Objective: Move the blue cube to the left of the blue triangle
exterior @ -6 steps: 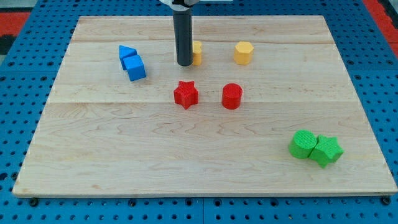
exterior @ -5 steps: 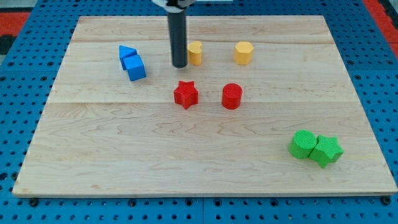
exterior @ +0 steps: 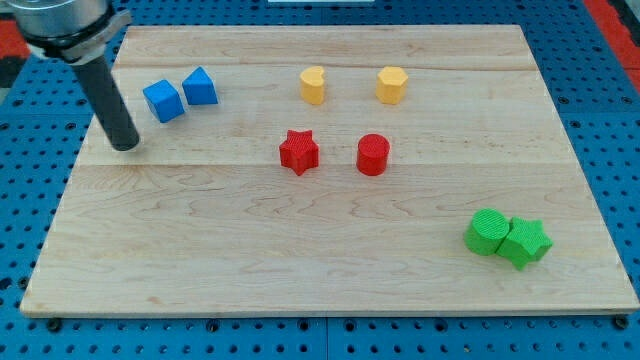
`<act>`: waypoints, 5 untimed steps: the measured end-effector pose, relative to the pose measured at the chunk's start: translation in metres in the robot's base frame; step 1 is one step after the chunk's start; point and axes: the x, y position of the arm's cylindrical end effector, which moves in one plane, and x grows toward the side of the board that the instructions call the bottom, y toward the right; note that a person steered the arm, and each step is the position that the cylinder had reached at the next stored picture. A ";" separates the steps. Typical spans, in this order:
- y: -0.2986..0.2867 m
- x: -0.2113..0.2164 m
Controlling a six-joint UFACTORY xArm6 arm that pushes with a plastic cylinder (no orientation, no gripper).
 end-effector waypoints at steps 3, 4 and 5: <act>0.040 -0.058; 0.040 -0.064; 0.036 -0.064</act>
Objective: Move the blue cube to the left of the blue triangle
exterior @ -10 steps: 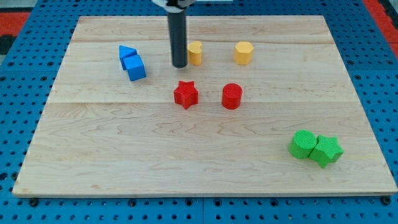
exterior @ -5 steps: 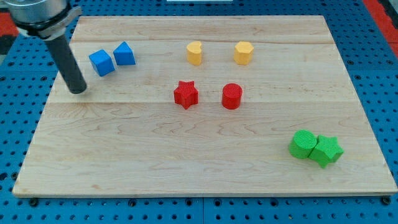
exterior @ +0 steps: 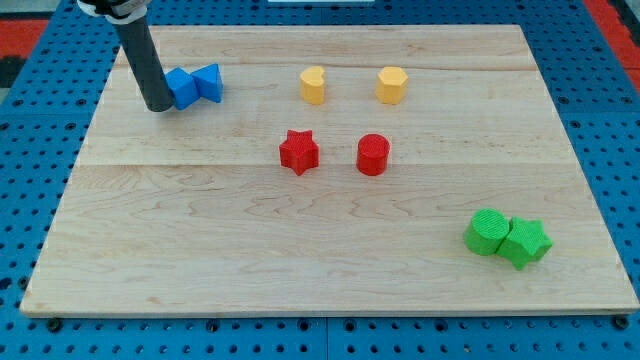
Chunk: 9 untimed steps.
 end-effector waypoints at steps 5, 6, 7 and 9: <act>-0.048 -0.020; -0.029 -0.020; -0.004 -0.020; 0.007 -0.024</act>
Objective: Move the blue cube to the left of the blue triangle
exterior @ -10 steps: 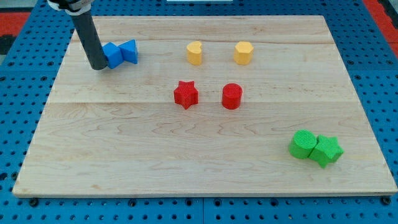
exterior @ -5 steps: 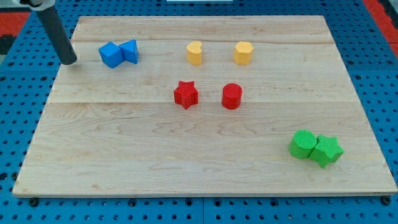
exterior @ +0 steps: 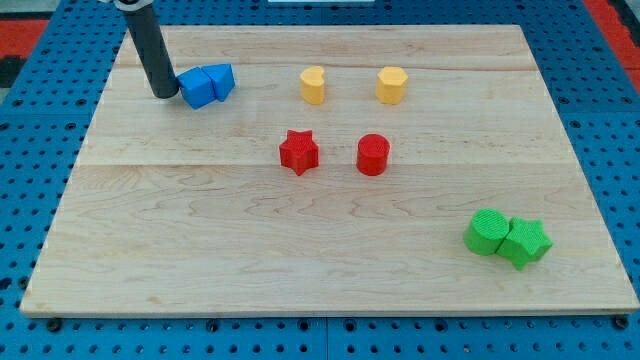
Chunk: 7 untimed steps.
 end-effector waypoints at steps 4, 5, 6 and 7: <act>-0.057 -0.029; -0.093 -0.020; -0.094 -0.015; -0.066 -0.015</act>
